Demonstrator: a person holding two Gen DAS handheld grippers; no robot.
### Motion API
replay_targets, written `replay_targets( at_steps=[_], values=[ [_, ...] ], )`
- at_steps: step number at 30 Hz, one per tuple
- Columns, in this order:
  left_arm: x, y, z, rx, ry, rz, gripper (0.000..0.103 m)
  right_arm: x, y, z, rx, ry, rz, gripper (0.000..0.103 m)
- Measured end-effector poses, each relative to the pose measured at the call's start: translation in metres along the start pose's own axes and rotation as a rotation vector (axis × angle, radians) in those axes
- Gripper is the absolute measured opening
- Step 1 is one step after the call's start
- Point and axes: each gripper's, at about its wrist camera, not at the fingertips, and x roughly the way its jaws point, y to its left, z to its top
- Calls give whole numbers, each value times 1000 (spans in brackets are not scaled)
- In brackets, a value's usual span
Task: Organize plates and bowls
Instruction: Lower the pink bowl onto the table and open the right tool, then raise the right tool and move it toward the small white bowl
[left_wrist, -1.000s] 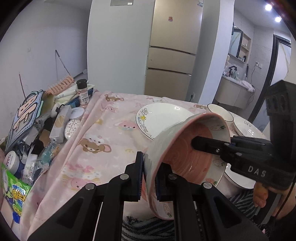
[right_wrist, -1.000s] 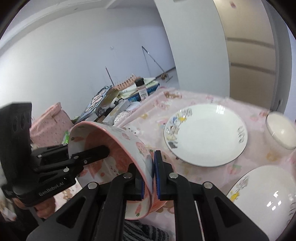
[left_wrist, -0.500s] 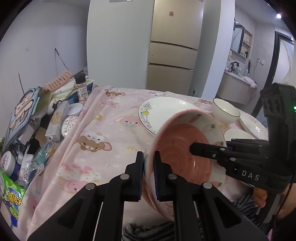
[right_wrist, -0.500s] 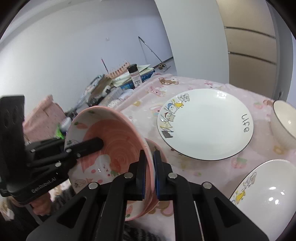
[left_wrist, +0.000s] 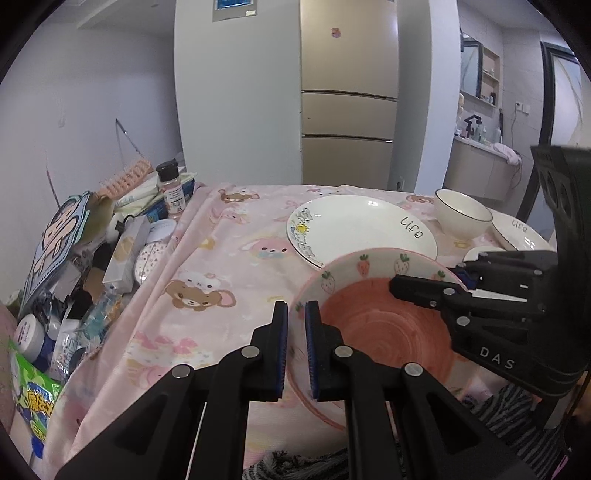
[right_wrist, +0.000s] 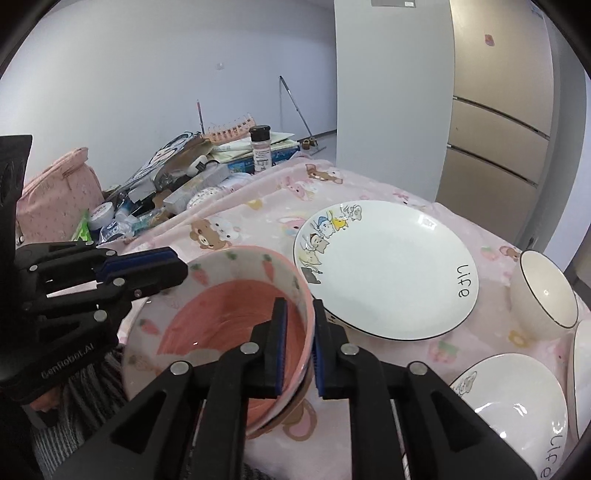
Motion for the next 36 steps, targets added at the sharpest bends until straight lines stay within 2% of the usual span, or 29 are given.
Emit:
replay_targets(
  at_steps=[7, 8, 10, 11, 14, 17, 18, 19, 20, 21, 22, 25, 30, 36],
  values=[
    [0, 1, -1, -1, -9, 12, 10, -1, -4, -2, 17, -3, -2, 11],
    [0, 2, -2, -8, -14, 1, 10, -2, -6, -2, 26, -8, 2, 16],
    [-3, 5, -2, -31, -27, -15, 10, -5, -11, -2, 52, -24, -3, 45],
    [-4, 7, -2, -43, -30, -23, 10, -9, -14, -2, 69, -37, -15, 68],
    [-5, 13, -1, -71, -26, -56, 10, -22, -21, 0, 126, -61, -13, 73],
    [-9, 14, 1, -79, -31, -65, 14, -38, -19, 3, 121, -105, -12, 103],
    [-11, 13, 3, -74, -36, -56, 30, -43, -18, 3, 110, -126, -26, 103],
    [-15, 12, 4, -70, -48, -49, 65, -47, -17, 5, 96, -131, -35, 103],
    [-18, 12, 6, -70, -62, -48, 87, -50, -16, 8, 87, -127, -34, 103],
    [-25, 12, 8, -75, -93, -20, 103, -54, -17, 10, 81, -126, -20, 103],
    [-30, 13, 9, -72, -119, -15, 103, -58, -19, 12, 82, -131, -11, 103],
    [-48, 14, 20, -79, -151, -64, 103, -79, -22, 19, 64, -164, -56, 103],
    [-80, -1, 43, -47, -212, -79, 103, -134, -29, 33, 60, -264, -79, 103],
    [-120, -34, 77, -27, -280, -193, 103, -207, -40, 41, 33, -357, -117, 103]
  ],
)
